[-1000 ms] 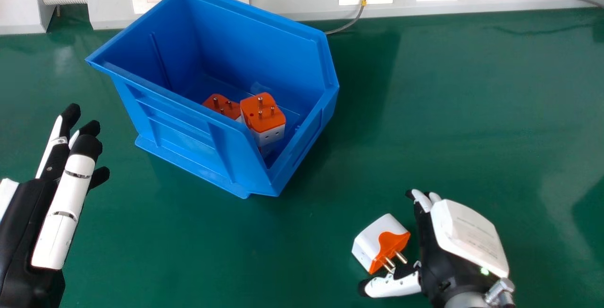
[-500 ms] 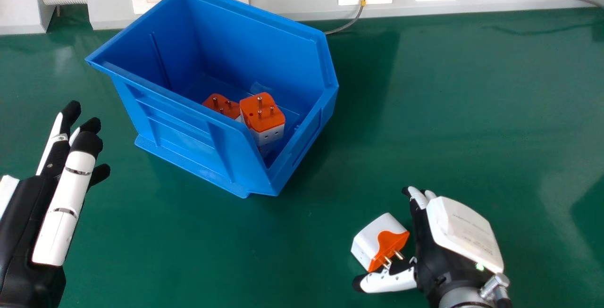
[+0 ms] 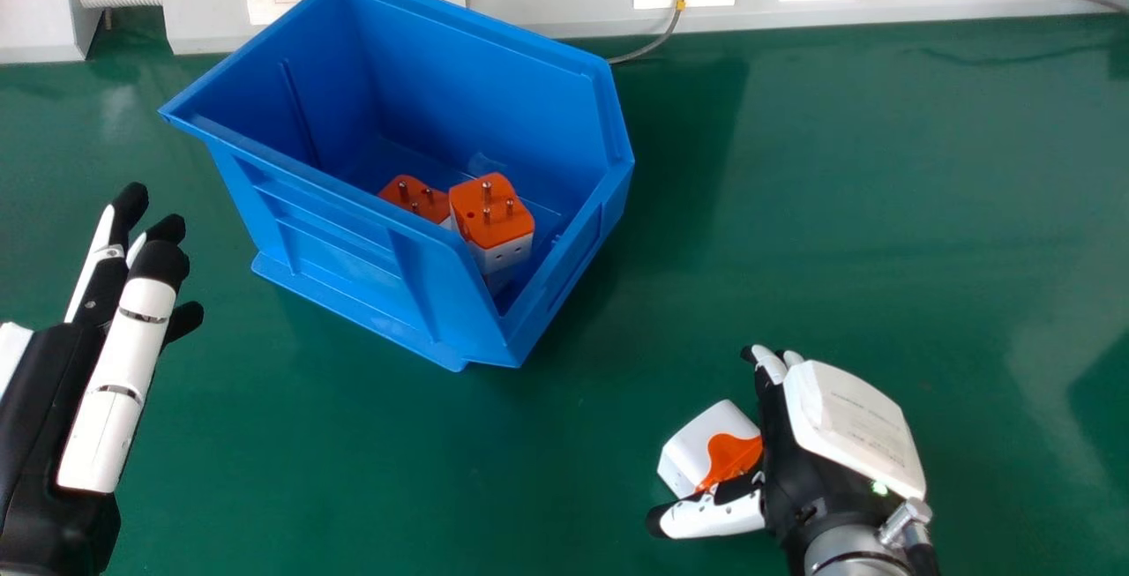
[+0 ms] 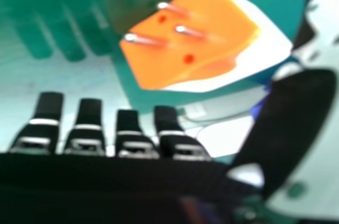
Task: Pick all objects and put in blue box
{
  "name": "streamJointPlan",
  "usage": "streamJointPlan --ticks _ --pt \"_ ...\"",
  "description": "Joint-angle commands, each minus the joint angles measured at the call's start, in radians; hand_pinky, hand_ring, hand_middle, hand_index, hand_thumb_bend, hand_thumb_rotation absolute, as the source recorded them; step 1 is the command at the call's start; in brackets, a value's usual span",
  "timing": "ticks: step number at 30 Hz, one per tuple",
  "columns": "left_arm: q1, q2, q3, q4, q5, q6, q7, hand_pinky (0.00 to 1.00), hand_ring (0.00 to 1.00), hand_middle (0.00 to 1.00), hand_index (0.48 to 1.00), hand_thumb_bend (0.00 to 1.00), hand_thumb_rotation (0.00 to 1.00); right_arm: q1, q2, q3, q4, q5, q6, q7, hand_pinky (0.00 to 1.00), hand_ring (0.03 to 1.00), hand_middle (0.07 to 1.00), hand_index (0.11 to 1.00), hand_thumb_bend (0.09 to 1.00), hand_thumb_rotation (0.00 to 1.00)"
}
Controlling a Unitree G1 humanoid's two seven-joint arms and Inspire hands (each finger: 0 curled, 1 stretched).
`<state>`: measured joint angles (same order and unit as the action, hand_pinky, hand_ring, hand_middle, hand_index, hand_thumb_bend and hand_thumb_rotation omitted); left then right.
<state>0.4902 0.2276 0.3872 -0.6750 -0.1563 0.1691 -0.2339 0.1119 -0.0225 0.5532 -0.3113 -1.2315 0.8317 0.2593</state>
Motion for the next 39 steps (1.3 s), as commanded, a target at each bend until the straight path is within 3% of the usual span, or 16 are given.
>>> streamJointPlan --ticks 1,23,39 --pt "-0.004 0.014 0.008 -0.017 0.005 0.002 0.006 0.91 0.96 0.97 1.0 0.49 1.0 0.002 0.083 0.056 -0.014 -0.022 0.013 0.004 0.85 0.907 0.947 0.894 0.768 0.33" --pt "-0.007 0.023 0.015 -0.023 0.001 0.018 0.006 0.91 0.96 0.97 1.0 0.48 1.0 -0.036 0.049 0.081 -0.033 -0.075 0.051 0.115 0.84 0.904 0.94 0.878 0.781 0.31" --pt "-0.009 0.027 0.022 -0.029 -0.003 0.032 0.005 0.9 0.96 0.97 1.0 0.49 1.0 -0.023 0.061 0.083 -0.025 -0.098 0.048 0.12 0.84 0.899 0.933 0.874 0.762 0.23"
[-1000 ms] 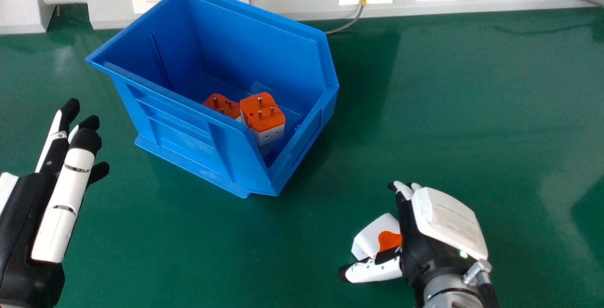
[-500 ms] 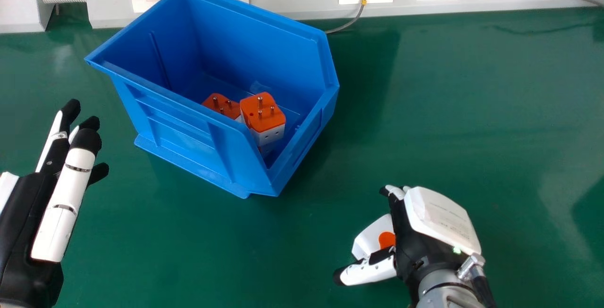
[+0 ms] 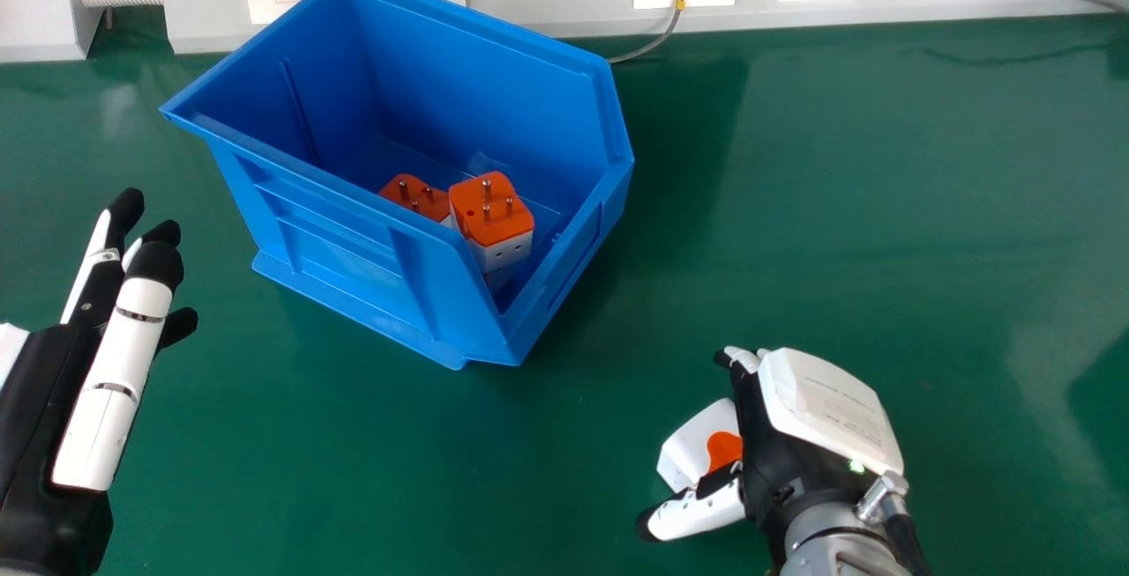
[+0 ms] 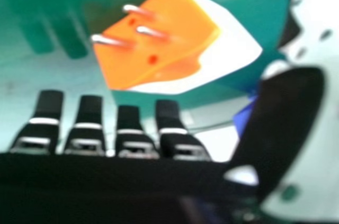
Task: Pick all objects and put in blue box
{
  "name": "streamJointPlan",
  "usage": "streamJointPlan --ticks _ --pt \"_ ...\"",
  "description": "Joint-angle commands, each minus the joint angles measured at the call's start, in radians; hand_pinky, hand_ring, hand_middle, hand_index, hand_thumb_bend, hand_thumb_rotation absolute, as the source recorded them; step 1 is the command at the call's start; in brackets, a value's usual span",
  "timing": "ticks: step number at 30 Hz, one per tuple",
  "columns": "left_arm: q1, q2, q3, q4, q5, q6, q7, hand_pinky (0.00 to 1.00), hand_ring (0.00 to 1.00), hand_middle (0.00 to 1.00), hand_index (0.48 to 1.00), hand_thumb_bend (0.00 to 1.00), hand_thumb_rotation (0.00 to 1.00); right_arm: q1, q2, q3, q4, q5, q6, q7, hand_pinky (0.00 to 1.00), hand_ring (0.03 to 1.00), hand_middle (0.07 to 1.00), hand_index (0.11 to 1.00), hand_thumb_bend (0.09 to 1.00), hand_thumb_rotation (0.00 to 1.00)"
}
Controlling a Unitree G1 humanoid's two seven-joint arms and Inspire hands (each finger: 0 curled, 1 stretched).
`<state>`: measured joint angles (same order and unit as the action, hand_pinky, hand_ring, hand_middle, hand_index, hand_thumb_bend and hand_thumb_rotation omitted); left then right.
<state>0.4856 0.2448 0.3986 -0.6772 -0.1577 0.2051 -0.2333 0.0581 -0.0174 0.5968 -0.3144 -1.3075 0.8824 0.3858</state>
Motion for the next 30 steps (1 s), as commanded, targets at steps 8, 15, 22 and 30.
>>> streamJointPlan --ticks 8,15,22,30 --pt "-0.006 0.011 0.01 -0.038 0.0 0.012 0.007 0.9 0.96 0.97 1.0 0.5 1.0 0.025 0.053 0.032 0.01 -0.007 -0.009 -0.029 0.84 0.895 0.93 0.866 0.756 0.21" --pt "-0.007 0.008 0.006 -0.045 0.001 0.018 0.01 0.9 0.96 0.97 1.0 0.5 1.0 0.021 0.053 0.03 0.037 -0.005 -0.009 -0.044 0.84 0.889 0.924 0.862 0.756 0.2" --pt "-0.008 0.004 -0.003 -0.06 0.003 0.028 0.014 0.9 0.96 0.97 1.0 0.5 1.0 0.027 0.053 0.039 0.065 -0.007 -0.011 -0.07 0.83 0.889 0.923 0.862 0.755 0.2" --pt "-0.018 0.005 -0.007 -0.047 0.001 0.021 0.01 0.9 0.96 0.97 1.0 0.5 1.0 0.025 0.04 0.043 0.097 -0.015 -0.02 -0.093 0.83 0.888 0.923 0.858 0.752 0.18"
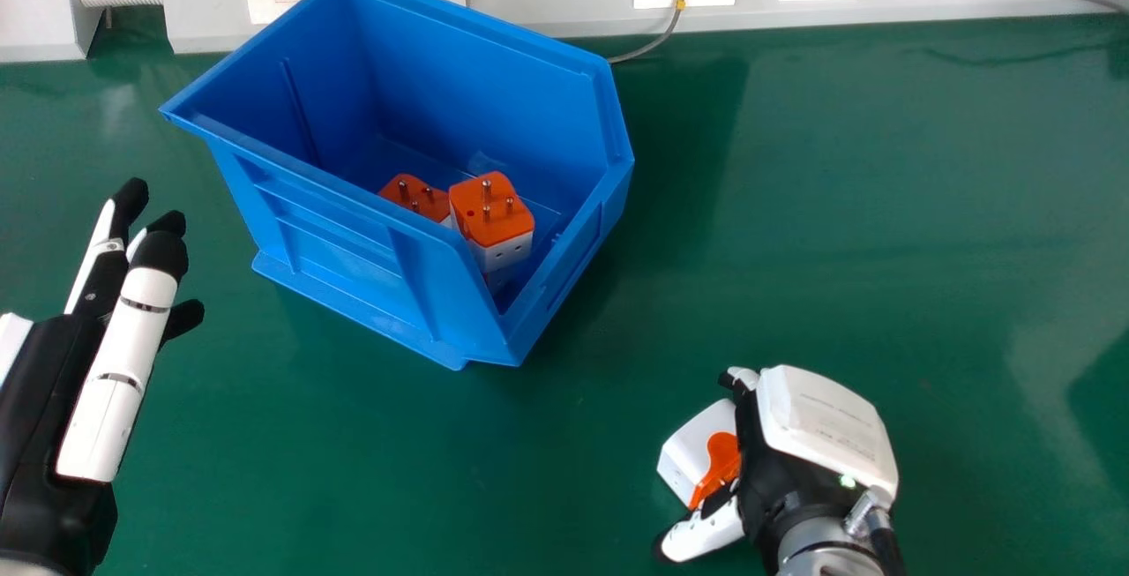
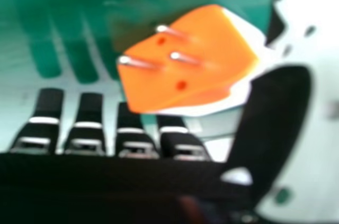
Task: Pick all objects and put in blue box
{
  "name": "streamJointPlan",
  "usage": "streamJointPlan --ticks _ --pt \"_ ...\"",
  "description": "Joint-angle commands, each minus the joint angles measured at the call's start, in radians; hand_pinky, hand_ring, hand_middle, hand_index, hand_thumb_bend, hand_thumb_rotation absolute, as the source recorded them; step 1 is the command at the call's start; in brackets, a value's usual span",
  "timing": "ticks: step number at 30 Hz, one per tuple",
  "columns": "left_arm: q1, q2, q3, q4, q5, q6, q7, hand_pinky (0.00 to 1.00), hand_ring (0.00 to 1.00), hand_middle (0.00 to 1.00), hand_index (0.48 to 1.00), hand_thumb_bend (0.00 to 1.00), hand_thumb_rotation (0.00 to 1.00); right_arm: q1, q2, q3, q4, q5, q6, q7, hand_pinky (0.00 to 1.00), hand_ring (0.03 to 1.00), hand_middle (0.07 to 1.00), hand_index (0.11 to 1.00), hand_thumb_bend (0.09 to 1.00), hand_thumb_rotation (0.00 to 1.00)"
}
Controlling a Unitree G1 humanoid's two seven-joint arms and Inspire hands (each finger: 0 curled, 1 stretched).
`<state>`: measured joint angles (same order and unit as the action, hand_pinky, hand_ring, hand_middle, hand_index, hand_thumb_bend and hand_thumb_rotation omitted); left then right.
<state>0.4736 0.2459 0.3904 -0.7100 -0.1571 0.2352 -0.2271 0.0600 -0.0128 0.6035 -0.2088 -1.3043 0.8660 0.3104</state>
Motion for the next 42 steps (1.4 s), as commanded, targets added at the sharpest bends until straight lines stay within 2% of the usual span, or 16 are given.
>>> streamJointPlan --ticks 1,12,25,35,42 --pt "-0.008 0.004 0.0 -0.013 0.0 -0.01 0.004 0.89 0.96 0.97 1.0 0.5 1.0 0.022 0.034 0.036 -0.004 -0.02 -0.005 -0.02 0.83 0.888 0.922 0.857 0.751 0.18" --pt "-0.013 0.005 -0.007 -0.013 0.003 -0.011 0.003 0.9 0.96 0.97 1.0 0.51 1.0 0.009 0.022 0.036 0.03 -0.024 -0.017 -0.031 0.83 0.89 0.92 0.852 0.726 0.16" --pt "-0.016 0.007 -0.011 -0.002 0.009 -0.022 0.002 0.9 0.96 0.97 1.0 0.52 1.0 -0.012 0.017 0.032 0.059 -0.013 -0.022 -0.043 0.83 0.89 0.918 0.848 0.708 0.16" --pt "-0.013 0.003 -0.018 -0.013 0.014 -0.019 0.008 0.9 0.96 0.97 1.0 0.52 1.0 -0.025 0.013 0.02 0.075 0.002 -0.039 -0.053 0.83 0.889 0.915 0.849 0.716 0.17" --pt "-0.013 0.001 -0.018 -0.01 0.013 -0.019 0.008 0.9 0.96 0.97 1.0 0.52 1.0 -0.03 0.013 0.018 0.095 0.016 -0.048 -0.067 0.83 0.889 0.914 0.846 0.728 0.17"
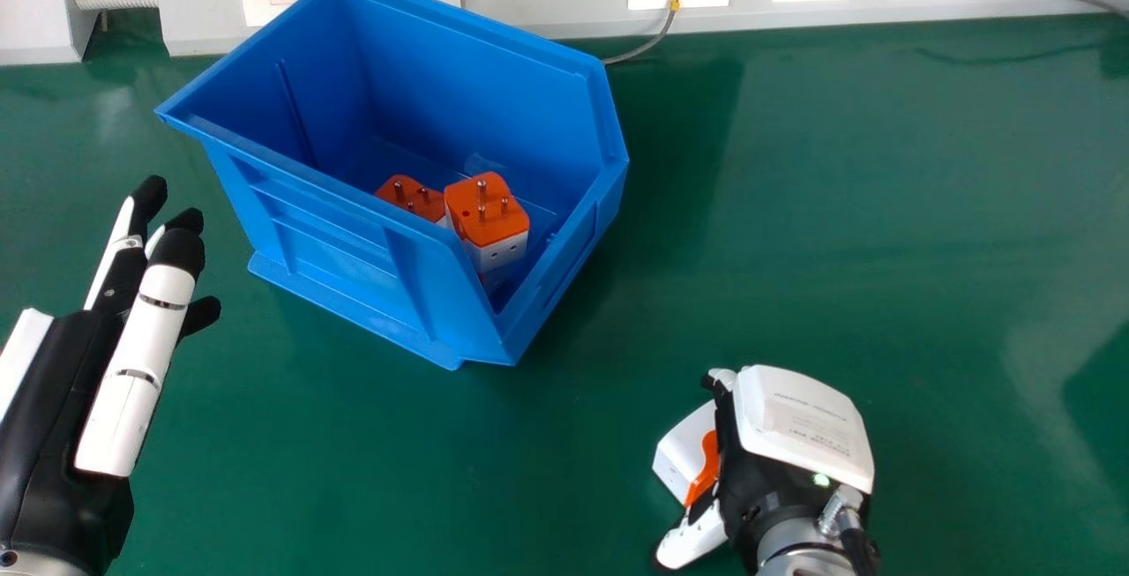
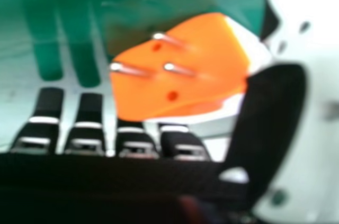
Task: Pick all objects and put in blue box
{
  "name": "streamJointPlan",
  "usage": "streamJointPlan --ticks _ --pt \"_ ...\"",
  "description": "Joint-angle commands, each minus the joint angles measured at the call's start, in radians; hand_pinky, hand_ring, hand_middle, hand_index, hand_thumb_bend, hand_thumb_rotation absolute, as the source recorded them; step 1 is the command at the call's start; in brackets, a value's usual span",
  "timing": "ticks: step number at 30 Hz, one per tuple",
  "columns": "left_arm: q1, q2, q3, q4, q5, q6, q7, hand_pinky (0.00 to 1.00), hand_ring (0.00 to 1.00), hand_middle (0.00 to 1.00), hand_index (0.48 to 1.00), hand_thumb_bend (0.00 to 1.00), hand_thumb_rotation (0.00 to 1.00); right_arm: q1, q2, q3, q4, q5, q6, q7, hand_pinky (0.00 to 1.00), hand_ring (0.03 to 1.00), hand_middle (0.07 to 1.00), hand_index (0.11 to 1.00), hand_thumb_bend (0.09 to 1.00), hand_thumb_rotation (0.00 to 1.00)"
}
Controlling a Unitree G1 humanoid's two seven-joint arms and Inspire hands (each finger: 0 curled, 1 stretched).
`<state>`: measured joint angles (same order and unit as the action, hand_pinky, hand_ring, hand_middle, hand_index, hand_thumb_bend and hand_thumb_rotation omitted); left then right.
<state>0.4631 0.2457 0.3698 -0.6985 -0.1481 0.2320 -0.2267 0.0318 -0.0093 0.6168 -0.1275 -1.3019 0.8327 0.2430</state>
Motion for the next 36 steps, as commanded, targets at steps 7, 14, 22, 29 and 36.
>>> streamJointPlan --ticks 7,14,22,29,36 --pt "-0.001 0.001 0.003 -0.024 0.004 -0.016 0.008 0.9 0.96 0.97 1.0 0.51 1.0 0.002 0.001 0.004 0.013 0.013 -0.03 -0.005 0.83 0.889 0.913 0.847 0.727 0.16" --pt "-0.002 0.003 0.004 -0.029 0.003 -0.011 0.008 0.9 0.96 0.97 1.0 0.5 1.0 0.013 -0.003 -0.002 0.012 0.029 -0.062 -0.048 0.81 0.874 0.898 0.835 0.705 0.08" --pt "-0.001 0.004 0.004 -0.034 0.005 -0.005 0.008 0.9 0.96 0.97 1.0 0.5 1.0 0.008 -0.039 0.004 0.025 0.019 -0.126 -0.102 0.73 0.815 0.833 0.769 0.603 0.01" --pt "-0.002 0.005 0.005 -0.033 0.004 -0.004 0.008 0.9 0.96 0.97 1.0 0.5 1.0 0.014 -0.043 -0.029 0.025 0.079 -0.184 -0.176 0.61 0.681 0.728 0.624 0.556 0.06" --pt "-0.002 0.007 0.008 -0.037 -0.001 0.001 0.006 0.89 0.96 0.97 1.0 0.49 1.0 0.009 -0.048 -0.043 0.031 0.113 -0.219 -0.222 0.48 0.569 0.644 0.537 0.534 0.03"
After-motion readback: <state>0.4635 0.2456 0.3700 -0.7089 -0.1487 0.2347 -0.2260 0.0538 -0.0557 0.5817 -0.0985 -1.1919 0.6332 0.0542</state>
